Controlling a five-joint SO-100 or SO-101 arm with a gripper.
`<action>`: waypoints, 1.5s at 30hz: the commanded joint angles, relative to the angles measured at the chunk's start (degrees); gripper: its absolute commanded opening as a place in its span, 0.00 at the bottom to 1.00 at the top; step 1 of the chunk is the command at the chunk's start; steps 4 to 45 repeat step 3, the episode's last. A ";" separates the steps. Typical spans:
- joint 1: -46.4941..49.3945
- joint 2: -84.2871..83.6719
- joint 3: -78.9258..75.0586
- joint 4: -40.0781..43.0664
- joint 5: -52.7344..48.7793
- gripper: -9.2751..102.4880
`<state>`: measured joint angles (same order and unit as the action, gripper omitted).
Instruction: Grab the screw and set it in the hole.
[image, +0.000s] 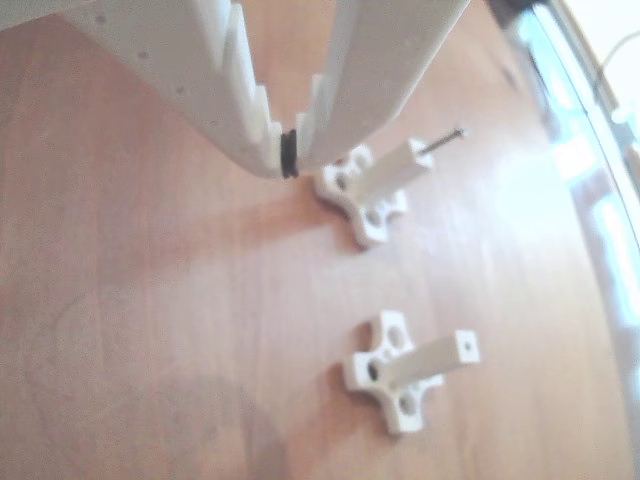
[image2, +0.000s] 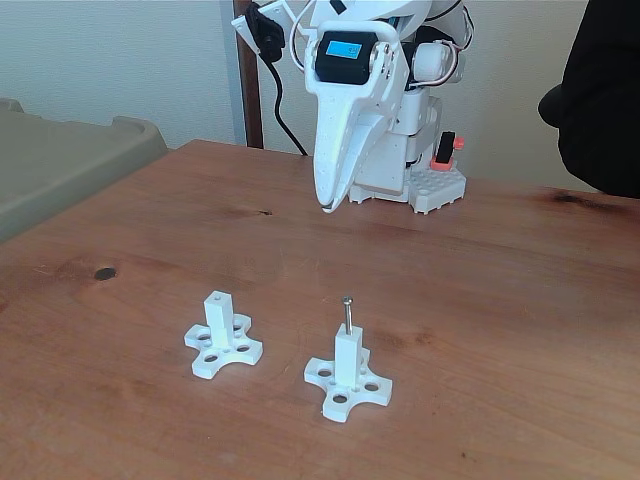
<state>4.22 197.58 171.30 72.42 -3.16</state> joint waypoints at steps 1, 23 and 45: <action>0.09 1.05 0.44 3.25 -0.09 0.04; 0.09 1.05 0.44 3.25 -0.09 0.04; 0.09 1.05 0.44 3.25 -0.09 0.04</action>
